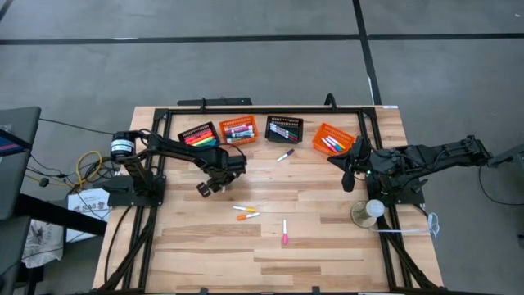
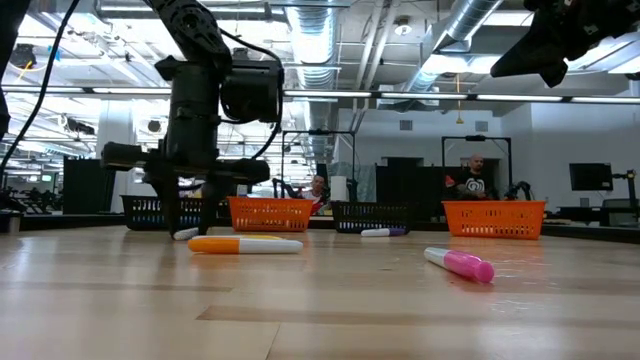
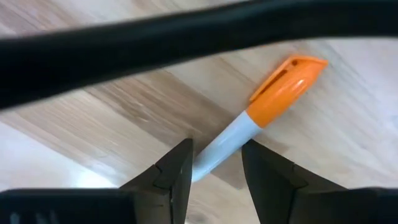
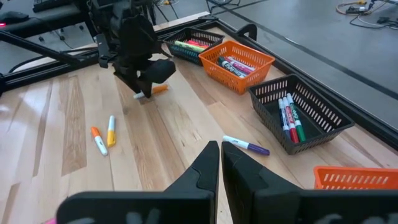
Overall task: Pick & Place Markers
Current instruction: Put the top orange small highlighter pen into the left orange bin
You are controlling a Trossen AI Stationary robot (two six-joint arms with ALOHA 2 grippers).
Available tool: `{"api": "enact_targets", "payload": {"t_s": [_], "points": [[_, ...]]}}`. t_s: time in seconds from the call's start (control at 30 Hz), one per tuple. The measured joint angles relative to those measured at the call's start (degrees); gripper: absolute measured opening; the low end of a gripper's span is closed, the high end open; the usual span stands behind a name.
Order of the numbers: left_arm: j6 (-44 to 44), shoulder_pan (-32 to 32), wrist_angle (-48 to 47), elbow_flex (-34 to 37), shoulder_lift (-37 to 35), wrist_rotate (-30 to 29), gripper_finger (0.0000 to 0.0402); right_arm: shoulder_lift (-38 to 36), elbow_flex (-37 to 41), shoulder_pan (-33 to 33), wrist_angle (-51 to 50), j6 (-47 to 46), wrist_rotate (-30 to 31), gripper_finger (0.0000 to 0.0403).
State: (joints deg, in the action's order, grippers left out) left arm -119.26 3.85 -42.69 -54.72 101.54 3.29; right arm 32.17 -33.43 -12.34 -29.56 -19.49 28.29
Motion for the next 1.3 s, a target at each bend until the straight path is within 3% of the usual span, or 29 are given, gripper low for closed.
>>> {"api": "enact_targets", "payload": {"t_s": [0.63,1.3], "points": [[11.1,0.4,-2.1,0.1,0.0,-5.9,0.0138,0.0,0.0,0.0,0.0,0.0,0.0,0.001],[30.7,-0.8,0.6,0.2,0.1,-15.2,0.0138,0.0,0.0,0.1,0.1,-1.5,0.1,0.001]]}}
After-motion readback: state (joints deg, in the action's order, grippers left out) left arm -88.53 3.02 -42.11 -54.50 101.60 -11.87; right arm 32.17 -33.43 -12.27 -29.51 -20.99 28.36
